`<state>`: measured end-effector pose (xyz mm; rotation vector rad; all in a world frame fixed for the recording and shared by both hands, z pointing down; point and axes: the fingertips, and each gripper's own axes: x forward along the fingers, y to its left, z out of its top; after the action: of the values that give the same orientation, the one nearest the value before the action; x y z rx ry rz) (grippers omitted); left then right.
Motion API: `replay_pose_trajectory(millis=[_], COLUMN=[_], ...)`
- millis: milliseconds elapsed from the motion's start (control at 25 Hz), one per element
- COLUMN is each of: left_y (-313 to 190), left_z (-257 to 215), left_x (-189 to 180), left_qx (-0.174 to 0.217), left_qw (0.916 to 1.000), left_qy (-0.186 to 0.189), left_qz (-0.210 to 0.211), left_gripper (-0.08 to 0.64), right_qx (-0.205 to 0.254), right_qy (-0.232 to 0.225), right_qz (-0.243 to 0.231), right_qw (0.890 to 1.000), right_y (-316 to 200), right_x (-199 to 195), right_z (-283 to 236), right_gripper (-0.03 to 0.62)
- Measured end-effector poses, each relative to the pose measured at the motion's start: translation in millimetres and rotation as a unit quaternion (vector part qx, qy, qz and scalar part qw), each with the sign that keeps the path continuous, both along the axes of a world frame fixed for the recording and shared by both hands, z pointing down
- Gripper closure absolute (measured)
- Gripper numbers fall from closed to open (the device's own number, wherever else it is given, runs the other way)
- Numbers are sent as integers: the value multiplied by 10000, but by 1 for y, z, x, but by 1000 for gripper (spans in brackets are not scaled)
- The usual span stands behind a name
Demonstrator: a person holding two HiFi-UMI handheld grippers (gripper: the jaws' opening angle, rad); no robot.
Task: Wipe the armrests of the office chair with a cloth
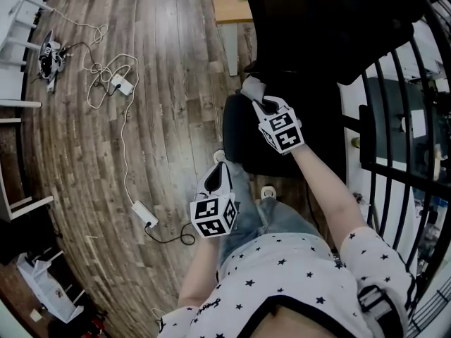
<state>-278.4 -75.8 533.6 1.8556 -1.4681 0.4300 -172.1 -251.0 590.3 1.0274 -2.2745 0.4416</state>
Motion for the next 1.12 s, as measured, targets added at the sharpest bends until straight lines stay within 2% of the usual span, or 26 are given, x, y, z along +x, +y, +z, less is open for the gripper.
replay_pose_trajectory(millis=[320,680,1120], left_y=[-2,-6,2], left_z=[17,29,38], left_x=[-15,-26,-22], left_qx=[-155,-294,-404], left_qw=[9998,9995,9990], left_qy=[49,77,131], left_qz=[-78,-120,-126], left_gripper=[554,554,554], right_qx=[14,-58,-487], right_qy=[243,788,884], right_qz=[-104,-792,-854], right_qw=[9997,9937,9912], right_y=[-26,-25,-13], right_x=[-15,-44,-47], right_z=[24,47,79], right_gripper=[561,561,561])
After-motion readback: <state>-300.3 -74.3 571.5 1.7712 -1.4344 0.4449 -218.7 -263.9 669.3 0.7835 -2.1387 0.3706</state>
